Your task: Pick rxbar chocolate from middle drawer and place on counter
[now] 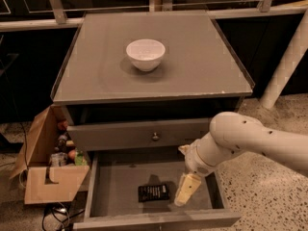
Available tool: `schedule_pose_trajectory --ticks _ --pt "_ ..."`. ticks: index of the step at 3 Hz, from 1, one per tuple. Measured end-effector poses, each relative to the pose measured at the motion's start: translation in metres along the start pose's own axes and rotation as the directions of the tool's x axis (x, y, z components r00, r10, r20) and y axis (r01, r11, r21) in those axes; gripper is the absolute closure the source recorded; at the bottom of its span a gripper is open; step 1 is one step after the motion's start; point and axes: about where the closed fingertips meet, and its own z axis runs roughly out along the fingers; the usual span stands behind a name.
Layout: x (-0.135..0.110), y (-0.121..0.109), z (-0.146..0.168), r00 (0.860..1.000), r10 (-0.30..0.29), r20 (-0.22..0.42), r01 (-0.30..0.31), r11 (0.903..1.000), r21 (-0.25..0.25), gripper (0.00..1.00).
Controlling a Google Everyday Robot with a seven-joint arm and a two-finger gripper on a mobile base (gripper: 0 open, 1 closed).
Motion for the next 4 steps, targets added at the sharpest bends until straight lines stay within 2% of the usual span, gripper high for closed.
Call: schedule_pose_trajectory --ticks 1,2,3,4 --pt "-0.001 0.003 0.007 1.000 0.006 0.024 -0.006 1.0000 -0.008 0.00" --pt "0.011 -0.009 0.049 0.996 0.062 0.062 -0.059 0.9977 -0.034 0.00" --pt "0.011 -0.005 0.062 0.996 0.055 0.075 -0.052 0.9981 -0.032 0.00" --pt "0.007 -0.021 0.091 0.990 0.037 0.139 -0.037 0.9993 -0.002 0.00"
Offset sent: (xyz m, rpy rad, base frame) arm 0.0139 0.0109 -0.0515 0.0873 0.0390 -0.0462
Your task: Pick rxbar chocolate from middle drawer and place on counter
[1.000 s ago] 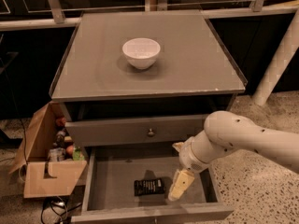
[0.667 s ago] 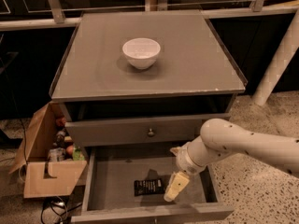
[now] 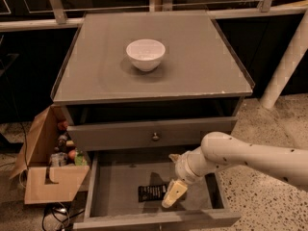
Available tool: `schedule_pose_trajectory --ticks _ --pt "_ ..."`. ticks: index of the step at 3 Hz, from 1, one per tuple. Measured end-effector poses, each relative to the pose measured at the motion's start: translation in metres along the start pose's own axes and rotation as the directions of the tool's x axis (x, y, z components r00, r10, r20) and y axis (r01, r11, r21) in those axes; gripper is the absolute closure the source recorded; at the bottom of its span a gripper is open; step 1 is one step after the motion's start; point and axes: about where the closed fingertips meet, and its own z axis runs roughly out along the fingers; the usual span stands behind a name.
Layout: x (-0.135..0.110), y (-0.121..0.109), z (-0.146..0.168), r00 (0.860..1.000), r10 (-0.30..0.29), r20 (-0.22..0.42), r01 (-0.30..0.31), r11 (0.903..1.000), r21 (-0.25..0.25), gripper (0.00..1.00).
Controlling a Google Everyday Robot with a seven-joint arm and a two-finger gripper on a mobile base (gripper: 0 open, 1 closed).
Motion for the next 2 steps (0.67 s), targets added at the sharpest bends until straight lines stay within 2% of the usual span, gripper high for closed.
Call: schedule_pose_trajectory --ticks 1,2 --pt "0.004 0.003 0.011 1.000 -0.002 -0.007 0.002 1.0000 -0.001 0.00" --pt "0.020 -0.007 0.044 0.997 -0.038 -0.073 0.040 0.9989 0.023 0.00"
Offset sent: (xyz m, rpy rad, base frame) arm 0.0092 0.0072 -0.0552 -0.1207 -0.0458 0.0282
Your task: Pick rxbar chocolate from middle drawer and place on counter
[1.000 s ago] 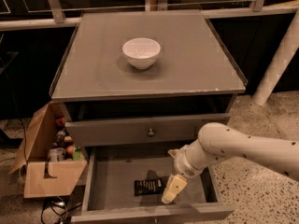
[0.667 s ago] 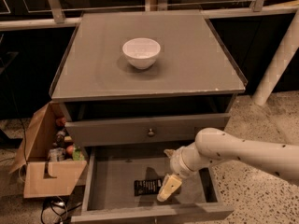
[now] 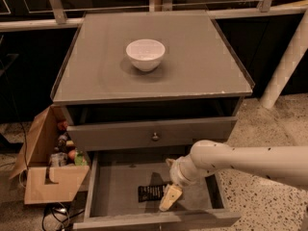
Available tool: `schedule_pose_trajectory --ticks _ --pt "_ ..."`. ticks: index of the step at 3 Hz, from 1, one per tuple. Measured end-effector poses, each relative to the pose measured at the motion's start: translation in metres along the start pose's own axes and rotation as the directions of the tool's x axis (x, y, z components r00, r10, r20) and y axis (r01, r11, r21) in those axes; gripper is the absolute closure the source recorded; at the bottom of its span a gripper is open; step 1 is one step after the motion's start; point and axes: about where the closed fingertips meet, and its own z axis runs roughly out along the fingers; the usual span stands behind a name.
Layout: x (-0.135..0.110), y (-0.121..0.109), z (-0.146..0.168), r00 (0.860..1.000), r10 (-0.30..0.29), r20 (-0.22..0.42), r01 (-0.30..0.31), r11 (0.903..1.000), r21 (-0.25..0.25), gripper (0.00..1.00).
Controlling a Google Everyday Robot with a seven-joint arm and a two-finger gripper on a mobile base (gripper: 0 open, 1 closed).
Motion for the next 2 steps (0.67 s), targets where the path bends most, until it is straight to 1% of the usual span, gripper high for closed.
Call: schedule_pose_trajectory --ticks 1,2 --pt "0.002 0.003 0.009 1.000 0.000 -0.001 0.000 1.0000 -0.008 0.00" --pt "0.003 -0.001 0.026 1.000 0.004 0.004 -0.004 1.0000 -0.007 0.00"
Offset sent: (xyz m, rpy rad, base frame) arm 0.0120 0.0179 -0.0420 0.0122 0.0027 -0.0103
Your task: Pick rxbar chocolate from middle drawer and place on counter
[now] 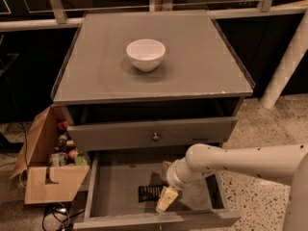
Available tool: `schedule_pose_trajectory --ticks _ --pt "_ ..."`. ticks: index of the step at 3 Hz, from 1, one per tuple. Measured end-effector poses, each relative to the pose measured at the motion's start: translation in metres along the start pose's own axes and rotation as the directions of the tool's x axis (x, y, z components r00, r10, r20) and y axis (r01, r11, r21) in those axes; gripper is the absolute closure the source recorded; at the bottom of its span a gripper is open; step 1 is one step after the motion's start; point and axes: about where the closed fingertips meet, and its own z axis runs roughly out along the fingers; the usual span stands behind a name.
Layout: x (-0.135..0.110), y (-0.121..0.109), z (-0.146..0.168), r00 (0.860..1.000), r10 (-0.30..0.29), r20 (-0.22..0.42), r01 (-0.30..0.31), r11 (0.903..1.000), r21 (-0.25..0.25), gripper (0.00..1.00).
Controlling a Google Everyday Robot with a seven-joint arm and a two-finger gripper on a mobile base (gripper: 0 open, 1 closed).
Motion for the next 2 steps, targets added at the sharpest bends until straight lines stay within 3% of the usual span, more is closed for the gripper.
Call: schedule_pose_trajectory --ticks 2 --pt "0.004 -0.022 0.030 1.000 -0.020 0.024 0.020 0.9997 -0.017 0.00"
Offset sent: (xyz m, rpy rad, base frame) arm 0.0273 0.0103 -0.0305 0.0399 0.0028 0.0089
